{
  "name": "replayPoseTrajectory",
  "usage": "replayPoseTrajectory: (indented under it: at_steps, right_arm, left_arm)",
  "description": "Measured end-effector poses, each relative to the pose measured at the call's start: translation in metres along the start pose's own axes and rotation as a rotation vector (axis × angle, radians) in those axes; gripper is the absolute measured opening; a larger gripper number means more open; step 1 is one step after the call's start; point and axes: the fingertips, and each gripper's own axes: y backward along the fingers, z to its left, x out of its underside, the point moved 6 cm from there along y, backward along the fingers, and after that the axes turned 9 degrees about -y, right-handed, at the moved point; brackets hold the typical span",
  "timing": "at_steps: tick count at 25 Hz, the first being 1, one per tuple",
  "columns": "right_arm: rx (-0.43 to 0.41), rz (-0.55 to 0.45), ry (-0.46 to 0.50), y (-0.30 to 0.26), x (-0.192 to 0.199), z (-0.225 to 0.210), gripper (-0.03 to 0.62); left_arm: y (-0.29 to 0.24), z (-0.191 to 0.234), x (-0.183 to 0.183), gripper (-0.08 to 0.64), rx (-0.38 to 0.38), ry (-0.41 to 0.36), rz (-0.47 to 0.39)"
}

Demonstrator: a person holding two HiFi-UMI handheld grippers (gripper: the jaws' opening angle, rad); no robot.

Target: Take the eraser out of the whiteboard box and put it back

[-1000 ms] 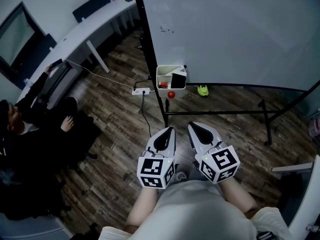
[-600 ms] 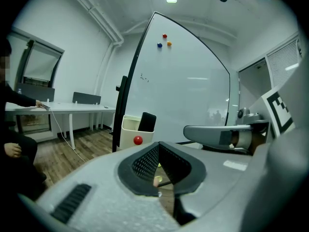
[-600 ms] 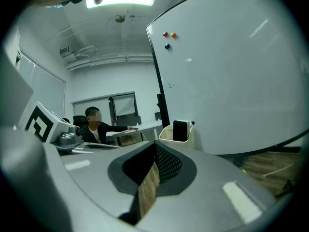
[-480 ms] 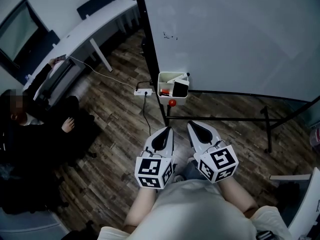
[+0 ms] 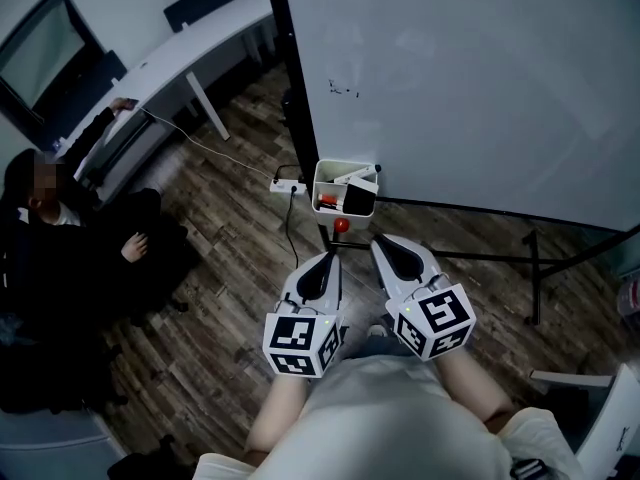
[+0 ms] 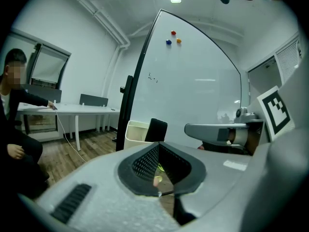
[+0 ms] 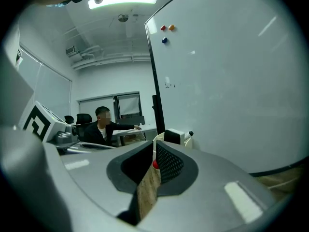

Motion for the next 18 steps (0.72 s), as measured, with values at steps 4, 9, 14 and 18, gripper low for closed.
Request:
replayPoseTrajectory:
  at_steps: [4, 9, 14, 18]
  right_arm:
    - [-0.031, 0.017, 0.009, -0.011, -0.003, -0.009, 0.04]
    - [-0.053, 0.027, 0.012, -0.023, -0.007, -0.021, 0.088]
    - [-0.066, 0.037, 0.023, -0.034, -0.011, -0.033, 0.155]
    - [-0.082, 0.051, 0.025, -0.044, -0.014, -0.04, 0.206]
  left_arm:
    - [-0.01, 0.002, -0.002, 0.005, -0.018, 0.002, 0.001]
    - [-0.021, 0.006, -0.002, 0.005, -0.043, 0.01, 0.007]
    - [-0.032, 0.01, -0.003, 0.005, -0.069, 0.016, 0.013]
    - [-0.039, 0.014, -0.005, 0.005, -0.087, 0.021, 0.018]
